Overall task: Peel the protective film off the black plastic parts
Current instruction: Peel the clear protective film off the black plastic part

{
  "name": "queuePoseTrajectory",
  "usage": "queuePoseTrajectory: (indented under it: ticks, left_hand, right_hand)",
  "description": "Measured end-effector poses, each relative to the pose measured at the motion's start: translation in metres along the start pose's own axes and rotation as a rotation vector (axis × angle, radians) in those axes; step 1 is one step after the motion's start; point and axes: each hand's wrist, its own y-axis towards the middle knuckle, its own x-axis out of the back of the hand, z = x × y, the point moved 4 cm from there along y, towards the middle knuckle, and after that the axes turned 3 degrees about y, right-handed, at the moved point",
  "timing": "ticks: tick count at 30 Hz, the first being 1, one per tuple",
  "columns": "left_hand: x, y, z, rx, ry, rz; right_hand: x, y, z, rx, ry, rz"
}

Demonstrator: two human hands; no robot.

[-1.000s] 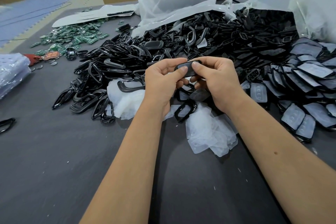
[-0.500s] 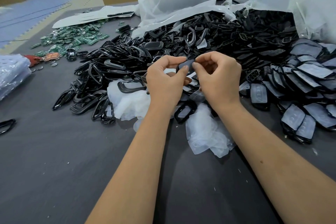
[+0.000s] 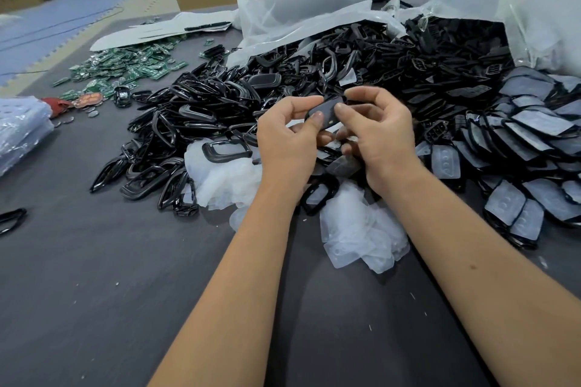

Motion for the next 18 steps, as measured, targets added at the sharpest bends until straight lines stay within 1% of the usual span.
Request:
queuePoseTrajectory:
  ticks: [1, 3, 6, 9, 13, 18]
  left_hand:
    - [0.0001, 0.0008, 0.0005, 0.009, -0.02, 0.014]
    - [0.0005, 0.0021, 0.0021, 0.027, -0.053, 0.043]
    - [0.0002, 0.0025, 0.007, 0.066, -0.095, 0.084]
    - [-0.0006, 0.0013, 0.009, 0.079, -0.08, 0.064]
    - [0.0013, 0.0031, 0.0091, 0.074, -0.059, 0.035]
    - [0.0, 0.0017, 0.006, 0.084, -0.054, 0.105]
  right_hand:
    - [0.0001, 0.0012, -0.0011, -0.054, 0.07, 0.036]
    - [0.0016, 0.0031, -0.0009, -0.074, 0.091, 0.067]
    - [0.0044, 0.0034, 0.0001, -0.006, -0.031, 0.032]
    - [0.0054, 0.0037, 0.002, 0.078, -0.182, 0.003]
    - [0.003, 0.0041, -0.0008, 0.075, -0.204, 0.042]
    - [0.0056, 0.0054, -0.0016, 0.117, -0.268, 0.022]
